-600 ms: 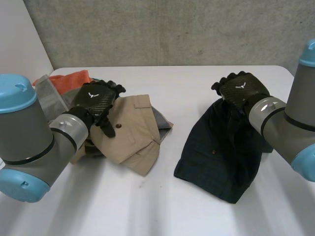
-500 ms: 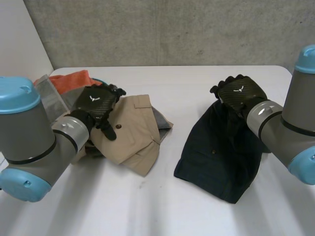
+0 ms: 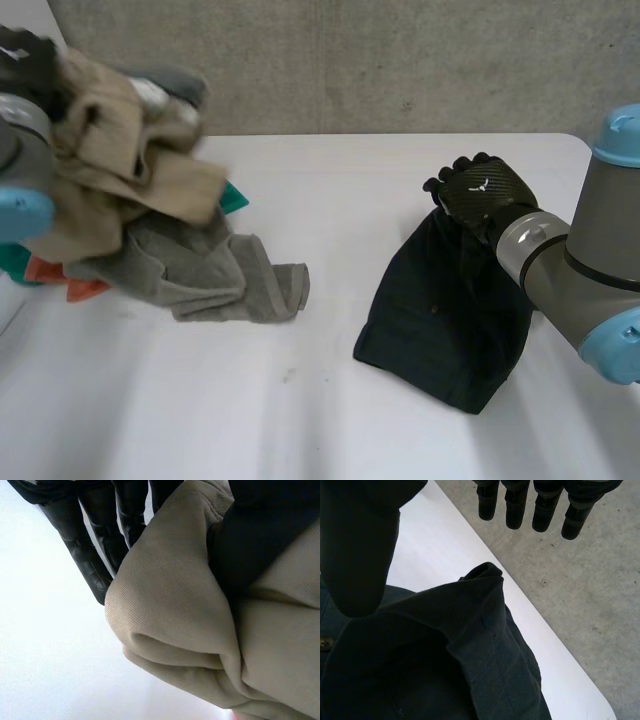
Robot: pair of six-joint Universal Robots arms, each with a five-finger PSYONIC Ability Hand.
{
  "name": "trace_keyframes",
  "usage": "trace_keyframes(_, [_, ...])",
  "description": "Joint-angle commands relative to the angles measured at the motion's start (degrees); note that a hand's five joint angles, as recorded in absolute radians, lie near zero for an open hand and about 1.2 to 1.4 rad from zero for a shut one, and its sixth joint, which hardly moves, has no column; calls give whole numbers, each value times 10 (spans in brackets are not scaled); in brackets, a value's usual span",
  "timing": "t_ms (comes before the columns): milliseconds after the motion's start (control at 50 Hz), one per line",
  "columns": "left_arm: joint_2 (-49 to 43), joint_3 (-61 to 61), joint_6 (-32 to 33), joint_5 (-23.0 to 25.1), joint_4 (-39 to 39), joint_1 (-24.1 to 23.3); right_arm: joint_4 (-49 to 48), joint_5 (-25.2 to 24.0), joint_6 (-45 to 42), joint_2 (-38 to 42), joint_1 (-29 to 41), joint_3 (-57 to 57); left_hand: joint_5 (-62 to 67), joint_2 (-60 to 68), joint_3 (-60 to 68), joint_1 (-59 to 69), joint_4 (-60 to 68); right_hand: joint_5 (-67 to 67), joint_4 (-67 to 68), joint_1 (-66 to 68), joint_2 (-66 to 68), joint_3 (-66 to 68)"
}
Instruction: Fold the laundry.
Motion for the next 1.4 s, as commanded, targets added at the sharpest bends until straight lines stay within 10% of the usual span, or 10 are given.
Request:
trace_keyframes(20, [-125, 160, 43, -11, -41, 54, -6, -1, -5, -1, 4, 7, 180, 130, 141, 181, 114, -25, -18, -26, -17, -18])
trace_keyframes(80, [-165, 173, 37, -3, -77, 56, -10, 0, -5, 0, 7, 8, 135, 85, 97, 136, 69, -25, -18, -26, -17, -18])
trace_keyframes(180, [-136, 105, 24, 58, -93, 42, -12, -1, -6, 2, 11, 11, -520, -570, -559, -519, -586, -25, -18, -26, -17, -18])
trace_keyframes(600, [121, -354, 60, 291, -60, -31, -17, -2, -18, -1, 11, 16, -520, -570, -559, -519, -586, -25, -18, -26, -17, -18])
trace_keyframes(740, [36, -333, 157, 255, -43, -10, -17, -2, -20, 2, 16, 20, -520, -570, -559, -519, -586, -25, -18, -26, -17, -18])
trace_keyframes(1020, [-47, -261, 111, 247, -38, -8, -27, -2, -25, 1, 18, 26, -439, -489, -478, -438, -505, -25, -18, -26, -17, -18])
trace_keyframes(1080, [-58, -254, 111, 246, -35, -9, -27, -2, -27, 2, 17, 26, -367, -417, -406, -366, -433, -25, -18, -26, -17, -18])
trace_keyframes(1180, [-82, -225, 116, 235, -24, -8, -29, -1, -30, 4, 18, 26, 178, 129, 140, 180, 113, -25, -18, -26, -17, -18])
trace_keyframes(1400, [-36, -87, 23, 105, 9, 41, -39, -2, -31, 0, 11, 31, 180, 130, 141, 181, 114, -25, -18, -26, -17, -18])
